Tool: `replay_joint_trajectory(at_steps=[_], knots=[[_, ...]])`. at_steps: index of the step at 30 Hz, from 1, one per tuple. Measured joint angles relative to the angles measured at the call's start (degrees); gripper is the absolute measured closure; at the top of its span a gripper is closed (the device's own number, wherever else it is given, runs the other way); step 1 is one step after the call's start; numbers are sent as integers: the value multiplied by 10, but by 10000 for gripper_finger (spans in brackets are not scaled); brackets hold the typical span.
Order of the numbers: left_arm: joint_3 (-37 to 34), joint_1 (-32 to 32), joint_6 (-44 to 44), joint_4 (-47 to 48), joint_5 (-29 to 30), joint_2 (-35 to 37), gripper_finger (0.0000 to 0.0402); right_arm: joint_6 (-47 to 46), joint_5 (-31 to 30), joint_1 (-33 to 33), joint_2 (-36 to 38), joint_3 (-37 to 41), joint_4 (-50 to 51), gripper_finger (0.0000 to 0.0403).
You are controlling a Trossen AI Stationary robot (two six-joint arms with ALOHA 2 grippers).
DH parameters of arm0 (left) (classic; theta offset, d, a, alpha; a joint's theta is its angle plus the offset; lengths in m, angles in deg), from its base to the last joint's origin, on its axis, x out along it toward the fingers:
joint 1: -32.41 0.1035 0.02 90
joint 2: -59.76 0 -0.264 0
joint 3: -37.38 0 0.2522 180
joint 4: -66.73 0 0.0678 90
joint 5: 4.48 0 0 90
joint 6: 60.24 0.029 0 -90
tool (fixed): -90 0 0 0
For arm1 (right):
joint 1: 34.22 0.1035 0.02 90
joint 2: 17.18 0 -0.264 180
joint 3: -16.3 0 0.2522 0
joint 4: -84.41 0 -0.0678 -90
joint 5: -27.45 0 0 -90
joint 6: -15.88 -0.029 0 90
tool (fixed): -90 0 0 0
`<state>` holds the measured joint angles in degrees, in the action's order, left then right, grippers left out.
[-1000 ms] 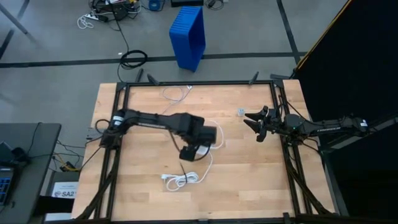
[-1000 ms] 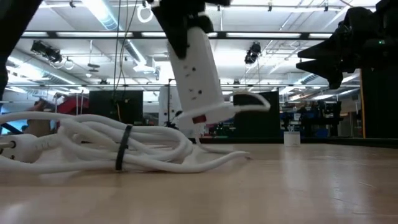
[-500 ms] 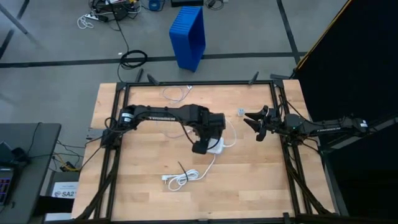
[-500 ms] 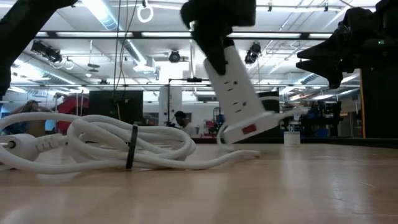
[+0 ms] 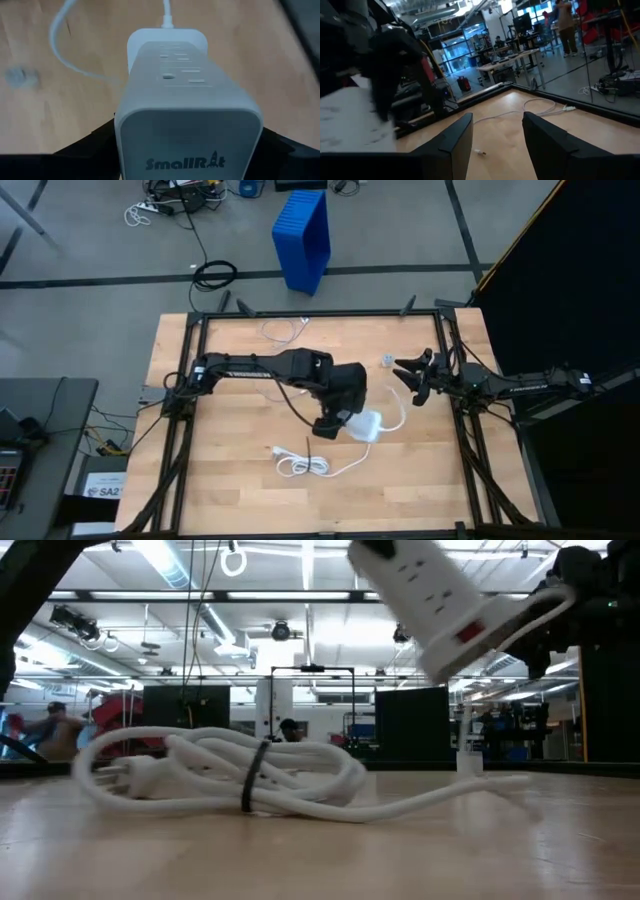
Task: Plug in charger
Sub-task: Prepare the white outlet extension
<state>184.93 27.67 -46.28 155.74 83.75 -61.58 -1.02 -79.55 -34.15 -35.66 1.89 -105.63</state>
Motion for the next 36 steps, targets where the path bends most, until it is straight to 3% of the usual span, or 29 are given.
replay_joint_trajectory(at_steps=[4,9,15,20,26,31,34,36], knots=[[13,11,-21,72,39,1,125,17,59,22,0,0,-35,240],[10,23,-30,100,35,-2,125,72,67,74,-17,0,-101,232],[10,28,-28,108,36,-5,125,126,-15,153,-101,-35,-125,227],[10,33,-28,139,35,-5,125,150,-45,230,-240,-118,-114,227],[10,34,-24,142,35,-5,125,208,-53,306,-500,-252,-100,232],[10,34,-27,148,34,-5,125,203,-164,318,-683,-343,-97,243],[10,32,-31,147,35,-5,125,188,-223,317,-748,-379,-88,255],[10,32,-31,148,34,-5,125,187,-227,316,-773,-394,-90,265]])
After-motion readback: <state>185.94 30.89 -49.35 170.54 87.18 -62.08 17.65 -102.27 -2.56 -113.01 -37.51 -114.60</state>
